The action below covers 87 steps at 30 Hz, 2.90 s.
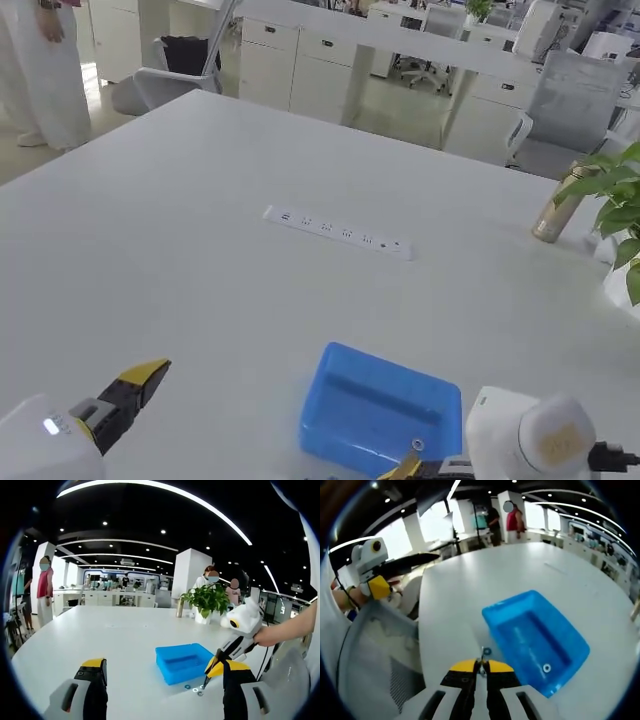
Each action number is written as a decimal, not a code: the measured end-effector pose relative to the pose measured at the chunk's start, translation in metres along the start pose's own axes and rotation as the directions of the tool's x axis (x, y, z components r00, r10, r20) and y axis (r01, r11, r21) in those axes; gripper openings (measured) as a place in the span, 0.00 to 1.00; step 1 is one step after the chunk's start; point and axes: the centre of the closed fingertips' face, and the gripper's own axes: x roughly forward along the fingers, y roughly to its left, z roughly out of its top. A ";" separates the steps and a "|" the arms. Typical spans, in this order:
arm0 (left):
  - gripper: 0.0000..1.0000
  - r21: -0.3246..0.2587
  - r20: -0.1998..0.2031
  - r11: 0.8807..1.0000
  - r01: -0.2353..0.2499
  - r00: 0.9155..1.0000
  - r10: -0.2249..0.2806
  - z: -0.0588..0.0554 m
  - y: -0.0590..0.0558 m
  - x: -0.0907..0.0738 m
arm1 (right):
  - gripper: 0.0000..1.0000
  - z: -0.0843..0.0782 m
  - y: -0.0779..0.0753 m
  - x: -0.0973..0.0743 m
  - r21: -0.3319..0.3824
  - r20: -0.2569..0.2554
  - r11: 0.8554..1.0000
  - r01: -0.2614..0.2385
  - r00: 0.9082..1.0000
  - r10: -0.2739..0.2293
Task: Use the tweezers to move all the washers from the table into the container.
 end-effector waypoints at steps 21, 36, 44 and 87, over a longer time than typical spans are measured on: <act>0.98 -0.014 0.007 1.000 0.019 1.000 -0.019 0.001 -0.003 0.000 | 0.01 0.002 0.011 0.001 -0.154 0.025 0.988 0.029 0.999 -0.026; 0.96 -0.001 -0.016 1.000 0.021 1.000 -0.021 -0.003 -0.004 0.001 | 0.02 0.052 -0.021 -0.049 0.009 0.179 0.996 0.088 0.980 -0.088; 0.95 -0.004 -0.016 1.000 0.021 1.000 -0.021 -0.003 -0.003 0.001 | 0.02 0.068 -0.044 -0.051 0.079 0.197 0.990 0.115 0.972 -0.129; 0.92 -0.017 -0.043 0.999 0.027 0.999 -0.028 -0.009 -0.003 0.002 | 0.03 0.028 -0.101 -0.015 0.295 0.086 0.945 0.139 0.981 -0.171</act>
